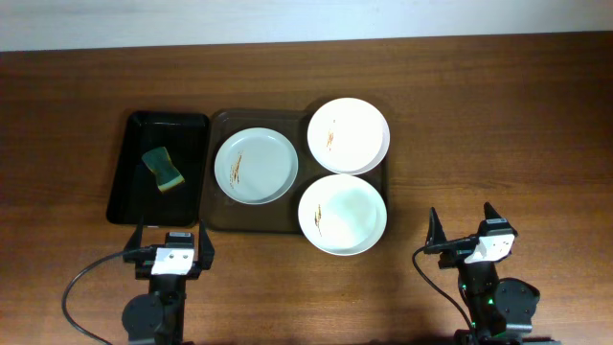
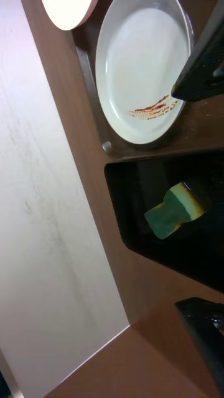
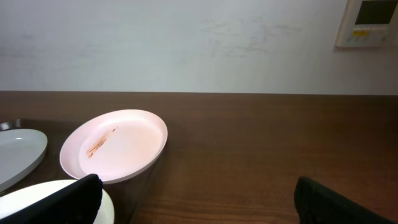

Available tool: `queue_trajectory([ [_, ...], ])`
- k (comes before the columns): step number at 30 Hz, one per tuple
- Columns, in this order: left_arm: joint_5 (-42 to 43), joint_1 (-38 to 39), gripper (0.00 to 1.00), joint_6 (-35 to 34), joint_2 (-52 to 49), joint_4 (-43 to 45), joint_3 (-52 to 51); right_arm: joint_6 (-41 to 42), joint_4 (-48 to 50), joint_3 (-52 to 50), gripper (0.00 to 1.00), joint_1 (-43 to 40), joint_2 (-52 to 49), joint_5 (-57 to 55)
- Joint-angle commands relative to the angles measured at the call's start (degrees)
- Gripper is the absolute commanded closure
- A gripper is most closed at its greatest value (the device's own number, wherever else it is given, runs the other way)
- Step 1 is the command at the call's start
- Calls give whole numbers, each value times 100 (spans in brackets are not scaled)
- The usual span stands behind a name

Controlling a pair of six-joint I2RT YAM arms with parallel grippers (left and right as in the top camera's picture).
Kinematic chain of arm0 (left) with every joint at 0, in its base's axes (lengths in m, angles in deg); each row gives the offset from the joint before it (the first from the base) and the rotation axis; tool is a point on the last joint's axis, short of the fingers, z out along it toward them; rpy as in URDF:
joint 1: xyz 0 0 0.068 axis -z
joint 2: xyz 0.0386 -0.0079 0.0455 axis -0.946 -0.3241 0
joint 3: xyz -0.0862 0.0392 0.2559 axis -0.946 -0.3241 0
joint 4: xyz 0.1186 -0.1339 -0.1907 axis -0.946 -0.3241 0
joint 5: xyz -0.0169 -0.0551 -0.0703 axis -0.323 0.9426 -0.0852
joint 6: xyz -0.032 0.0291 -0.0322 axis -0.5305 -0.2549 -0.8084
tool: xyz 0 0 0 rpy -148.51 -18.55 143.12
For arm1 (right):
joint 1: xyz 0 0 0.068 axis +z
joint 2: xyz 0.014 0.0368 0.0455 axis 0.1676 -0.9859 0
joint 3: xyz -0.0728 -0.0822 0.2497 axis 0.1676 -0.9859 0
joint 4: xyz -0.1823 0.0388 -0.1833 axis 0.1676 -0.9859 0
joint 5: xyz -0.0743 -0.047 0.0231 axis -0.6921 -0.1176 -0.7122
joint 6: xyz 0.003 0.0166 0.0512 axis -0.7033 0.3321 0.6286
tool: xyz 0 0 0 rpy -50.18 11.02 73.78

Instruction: Clean dirty plates on tray and stack at the side

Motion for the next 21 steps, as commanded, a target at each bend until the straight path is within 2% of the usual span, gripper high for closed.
queue_trajectory([
  [1, -39, -35, 1, 68, 55, 13, -50, -35, -17, -42, 2, 52, 11, 50],
  [12, -37, -35, 1, 66, 55, 20, -48, -35, 0, -42, 2, 52, 11, 50],
  [17, 501, -35, 1, 44, 52, 74, -46, -35, -17, -42, 2, 52, 11, -9],
  [21, 529, -35, 1, -46, -72, 72, -46, -35, -17, -42, 2, 52, 11, 9],
])
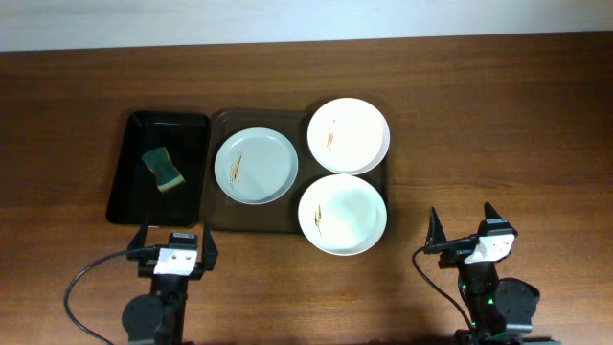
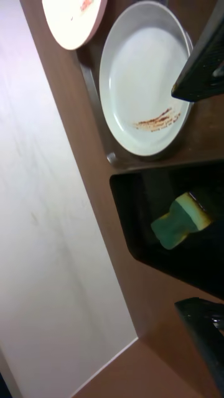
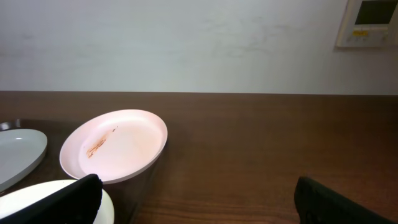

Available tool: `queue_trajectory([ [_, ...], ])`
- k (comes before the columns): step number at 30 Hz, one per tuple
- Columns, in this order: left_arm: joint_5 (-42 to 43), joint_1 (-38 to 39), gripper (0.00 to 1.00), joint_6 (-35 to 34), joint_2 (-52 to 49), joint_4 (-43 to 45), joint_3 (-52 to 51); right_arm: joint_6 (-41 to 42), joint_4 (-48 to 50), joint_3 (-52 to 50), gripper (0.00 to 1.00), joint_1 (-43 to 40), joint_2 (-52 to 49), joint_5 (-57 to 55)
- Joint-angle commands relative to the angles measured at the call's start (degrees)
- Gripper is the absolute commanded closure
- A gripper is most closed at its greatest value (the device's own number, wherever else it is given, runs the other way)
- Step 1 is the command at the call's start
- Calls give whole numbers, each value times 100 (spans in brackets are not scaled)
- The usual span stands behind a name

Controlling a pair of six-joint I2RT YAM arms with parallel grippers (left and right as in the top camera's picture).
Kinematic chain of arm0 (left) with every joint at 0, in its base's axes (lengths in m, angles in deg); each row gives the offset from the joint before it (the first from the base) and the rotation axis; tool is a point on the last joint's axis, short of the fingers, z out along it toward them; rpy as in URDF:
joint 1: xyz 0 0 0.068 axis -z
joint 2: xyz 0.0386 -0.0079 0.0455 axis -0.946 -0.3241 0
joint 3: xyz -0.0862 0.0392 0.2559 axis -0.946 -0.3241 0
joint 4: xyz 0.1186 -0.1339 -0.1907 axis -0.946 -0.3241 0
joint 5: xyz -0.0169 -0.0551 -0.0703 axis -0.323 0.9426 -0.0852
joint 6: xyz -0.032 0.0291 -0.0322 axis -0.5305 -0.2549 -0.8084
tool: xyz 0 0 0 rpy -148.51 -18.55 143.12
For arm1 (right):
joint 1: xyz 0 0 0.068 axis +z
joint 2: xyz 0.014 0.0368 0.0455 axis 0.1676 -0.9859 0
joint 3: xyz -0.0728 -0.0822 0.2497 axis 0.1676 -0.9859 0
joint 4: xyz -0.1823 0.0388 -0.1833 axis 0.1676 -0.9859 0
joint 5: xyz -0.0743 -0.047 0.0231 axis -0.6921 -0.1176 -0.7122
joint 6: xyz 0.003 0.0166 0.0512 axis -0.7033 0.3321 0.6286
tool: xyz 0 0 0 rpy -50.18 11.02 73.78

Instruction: Clean dirty plates on tray and stack at the side

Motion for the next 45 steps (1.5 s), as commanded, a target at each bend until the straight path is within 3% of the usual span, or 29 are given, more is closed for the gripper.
queue_trajectory([
  [1, 243, -35, 1, -136, -125, 33, -46, -39, -20, -42, 2, 52, 11, 7],
  [5, 804, -35, 1, -240, -302, 57, 83, -35, -20, 7, 2, 52, 9, 28],
  [10, 898, -35, 1, -564, -481, -15, 715, 74, -286, 529, 2, 52, 7, 229],
  [15, 1161, -35, 1, -669, -1362, -411, 1751, 72, -901, 1377, 2, 52, -389, 225],
  [23, 1329, -35, 1, -669, -3746, -2116, 4544, 72, -2446, 4000, 2, 52, -3047, 581],
  [30, 2094, -37, 1, -667, -6612, -4483, 7235, 74, -4535, 6734, 2, 52, -5661, 1342],
  [33, 2393, -35, 1, -667, -7484, -4999, 7608, 85, -4564, 7005, 2, 52, -6236, 2142],
  [37, 2011, -28, 1, -669, -8177, -5265, 7597, 516, -3980, 7005, 2, 153, -6872, 3049],
  [40, 1991, -46, 1, -721, -8487, -5239, 7613, 1193, -3523, 7012, 0, 750, -7250, 2380],
  [43, 905, -103, 1, -1631, -8513, -5189, 7884, 1941, -3128, 7125, 5, 1751, -7750, 1307],
  [45, 376, -225, 1, -1891, -8513, -5239, 8253, 2251, -3053, 7429, 7, 2409, -8323, 704],
])
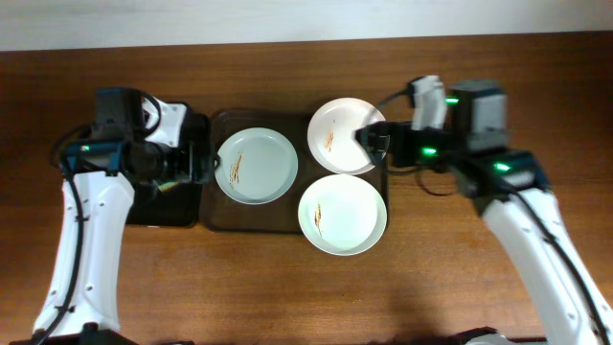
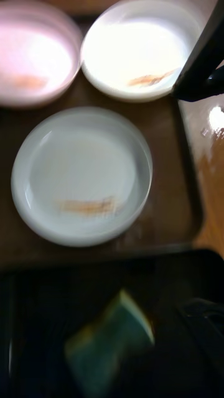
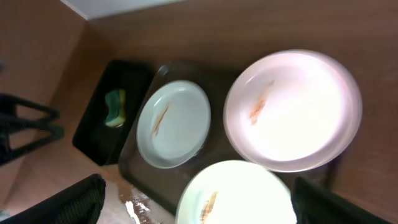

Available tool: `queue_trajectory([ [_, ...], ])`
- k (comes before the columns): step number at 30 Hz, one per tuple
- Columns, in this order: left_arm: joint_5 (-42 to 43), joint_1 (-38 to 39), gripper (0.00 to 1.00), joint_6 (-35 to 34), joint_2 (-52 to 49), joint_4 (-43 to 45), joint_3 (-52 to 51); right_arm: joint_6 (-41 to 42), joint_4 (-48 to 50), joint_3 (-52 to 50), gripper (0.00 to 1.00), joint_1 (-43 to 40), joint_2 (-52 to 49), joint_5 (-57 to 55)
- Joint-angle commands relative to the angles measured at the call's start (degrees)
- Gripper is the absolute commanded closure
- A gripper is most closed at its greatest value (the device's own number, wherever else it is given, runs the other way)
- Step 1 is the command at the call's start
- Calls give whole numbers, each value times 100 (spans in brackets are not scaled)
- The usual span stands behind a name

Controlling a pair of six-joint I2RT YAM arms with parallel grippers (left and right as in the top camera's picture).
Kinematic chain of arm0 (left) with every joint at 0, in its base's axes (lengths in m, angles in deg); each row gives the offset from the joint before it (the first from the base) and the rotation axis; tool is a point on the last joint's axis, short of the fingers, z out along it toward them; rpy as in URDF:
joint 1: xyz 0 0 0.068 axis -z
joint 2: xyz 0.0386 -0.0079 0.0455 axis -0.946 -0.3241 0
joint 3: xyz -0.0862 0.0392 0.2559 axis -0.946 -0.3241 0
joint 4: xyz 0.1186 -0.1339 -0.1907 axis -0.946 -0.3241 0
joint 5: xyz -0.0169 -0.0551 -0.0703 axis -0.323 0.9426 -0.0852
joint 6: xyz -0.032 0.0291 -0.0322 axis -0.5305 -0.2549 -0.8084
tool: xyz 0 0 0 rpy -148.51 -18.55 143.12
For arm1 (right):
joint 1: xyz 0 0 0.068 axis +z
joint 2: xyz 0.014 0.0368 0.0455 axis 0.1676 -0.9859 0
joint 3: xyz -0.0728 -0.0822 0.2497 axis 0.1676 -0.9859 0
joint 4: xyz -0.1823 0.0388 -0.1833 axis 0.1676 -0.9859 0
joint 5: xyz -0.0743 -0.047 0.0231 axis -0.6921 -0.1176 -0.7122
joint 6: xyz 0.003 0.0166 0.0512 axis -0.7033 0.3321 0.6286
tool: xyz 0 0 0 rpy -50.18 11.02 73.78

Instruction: Clean dirty plates on tray and stack at the side

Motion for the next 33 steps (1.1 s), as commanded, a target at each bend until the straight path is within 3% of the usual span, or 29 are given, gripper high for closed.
queue_trajectory([
  [1, -1049, -234, 1, -684, 31, 0, 699, 758, 76, 588, 7, 894, -802, -1202],
  [5, -1102, -369, 1, -682, 22, 59, 835, 1106, 26, 1635, 17, 1707, -2328, -1899],
  [6, -1305, -372, 11, -682, 13, 50, 835, 1141, 11, 1941, 23, 1840, -2734, -1976],
  [8, -1801, -374, 11, -684, 13, 48, 835, 1346, -39, 2330, 27, 1965, -3327, -2035],
  [10, -1875, -372, 11, -684, 13, 17, 835, 1458, 7, 2457, 32, 1976, -3740, -2055],
  [13, -1878, -372, 11, -684, -7, -11, 835, 1467, 26, 2452, 48, 2035, -4273, -2124],
  [14, -1878, -372, 11, -684, -20, -11, 835, 1467, 33, 2452, 48, 2068, -4422, -2131],
  [18, -1875, -372, 11, -684, -136, -15, 835, 1469, 33, 2450, 50, 2271, -4865, -2155],
  [22, -1875, -372, 11, -684, -201, -44, 833, 1473, 31, 2448, 61, 2374, -4994, -2315],
  [25, -1873, -372, 11, -684, -245, -81, 774, 1471, 28, 2448, 79, 2371, -5038, -2337],
  [27, -1832, -372, 18, -684, -341, -81, 643, 1471, 26, 2444, 96, 2371, -5147, -2332],
  [33, -1816, -372, 22, -682, -1266, 79, 575, 1469, -15, 2441, 96, 2371, -5246, -2332],
])
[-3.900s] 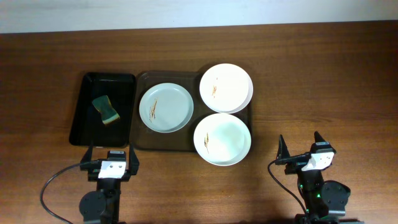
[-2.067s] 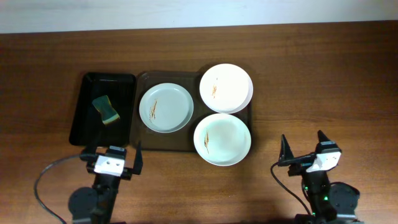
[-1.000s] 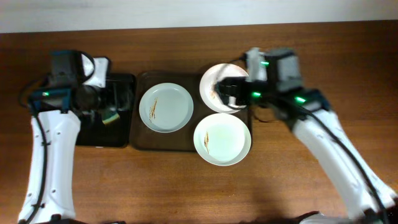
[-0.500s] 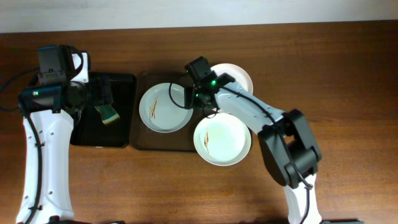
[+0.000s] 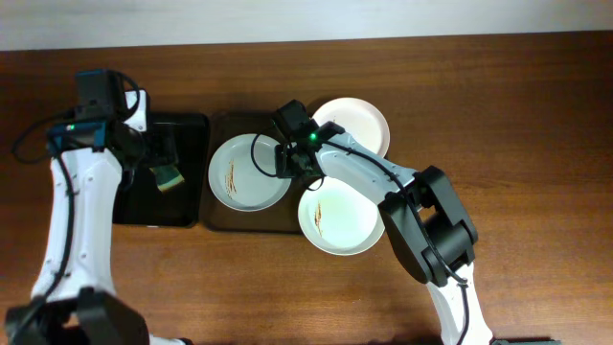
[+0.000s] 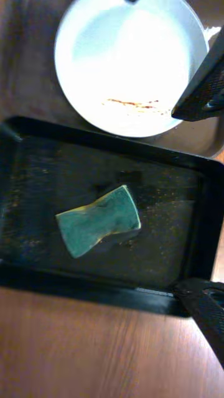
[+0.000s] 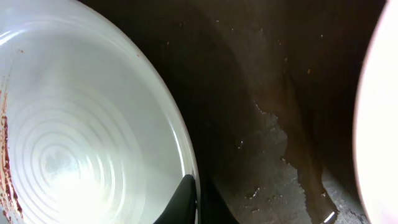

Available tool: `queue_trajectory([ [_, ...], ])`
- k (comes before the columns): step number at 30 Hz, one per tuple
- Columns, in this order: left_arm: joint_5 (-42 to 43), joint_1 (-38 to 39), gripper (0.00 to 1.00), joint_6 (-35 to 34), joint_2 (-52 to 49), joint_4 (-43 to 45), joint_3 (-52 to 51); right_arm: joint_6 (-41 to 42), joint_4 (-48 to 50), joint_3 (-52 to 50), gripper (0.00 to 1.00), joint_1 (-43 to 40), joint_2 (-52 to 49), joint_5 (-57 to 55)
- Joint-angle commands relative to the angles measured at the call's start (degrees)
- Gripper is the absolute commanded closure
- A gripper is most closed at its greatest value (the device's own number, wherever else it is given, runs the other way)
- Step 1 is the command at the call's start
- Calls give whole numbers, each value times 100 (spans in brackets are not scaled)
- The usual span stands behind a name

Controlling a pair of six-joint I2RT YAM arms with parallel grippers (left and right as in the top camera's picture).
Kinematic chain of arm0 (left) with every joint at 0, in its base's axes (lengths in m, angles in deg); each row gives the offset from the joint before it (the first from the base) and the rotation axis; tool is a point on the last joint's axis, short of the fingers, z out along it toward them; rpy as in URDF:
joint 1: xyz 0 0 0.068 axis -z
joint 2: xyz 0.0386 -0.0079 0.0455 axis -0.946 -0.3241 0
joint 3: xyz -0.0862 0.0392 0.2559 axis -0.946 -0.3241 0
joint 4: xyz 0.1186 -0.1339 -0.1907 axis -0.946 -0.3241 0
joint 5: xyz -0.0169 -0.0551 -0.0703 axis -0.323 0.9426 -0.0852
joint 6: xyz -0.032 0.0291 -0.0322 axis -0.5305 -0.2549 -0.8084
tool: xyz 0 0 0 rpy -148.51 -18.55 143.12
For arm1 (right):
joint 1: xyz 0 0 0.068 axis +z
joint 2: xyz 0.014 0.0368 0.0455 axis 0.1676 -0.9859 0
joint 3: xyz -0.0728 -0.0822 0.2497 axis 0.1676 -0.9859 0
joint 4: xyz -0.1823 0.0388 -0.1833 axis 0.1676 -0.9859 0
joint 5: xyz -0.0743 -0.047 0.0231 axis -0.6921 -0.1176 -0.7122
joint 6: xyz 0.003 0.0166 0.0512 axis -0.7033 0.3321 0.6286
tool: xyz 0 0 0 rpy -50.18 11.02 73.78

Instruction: Clean dirty plates on tray and stack at the side

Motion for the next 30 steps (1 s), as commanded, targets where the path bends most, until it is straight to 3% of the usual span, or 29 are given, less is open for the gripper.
queue_trajectory([
  [1, 0, -20, 23, -39, -662, 138, -76, -33, -72, 0, 96, 22, -236, -98],
  [3, -17, -20, 28, -103, -1043, 138, -76, -33, -72, 0, 96, 22, -236, -98],
  [7, -503, -22, 32, -1025, -1735, 520, -76, -57, -76, 0, 96, 22, -236, -98],
  [15, -817, -20, 61, -1987, -2470, 1342, -76, -98, -98, -4, 96, 22, -236, -101],
  [19, -820, -20, 76, -1985, -2601, 1335, -76, -98, -94, -4, 96, 22, -236, -109],
  [21, -820, -20, 98, -1982, -2623, 1290, -76, -98, -98, -4, 96, 22, -236, -142],
  [24, -772, -20, 99, -1814, -2599, 1152, -15, -98, -101, -2, 96, 22, -236, -142],
  [26, -505, -17, 99, -1556, -2459, 511, 380, -98, -101, -4, 96, 22, -236, -142],
  [30, -103, 236, 99, -750, -1733, -90, 922, -96, -87, -2, 96, 22, -236, -142],
])
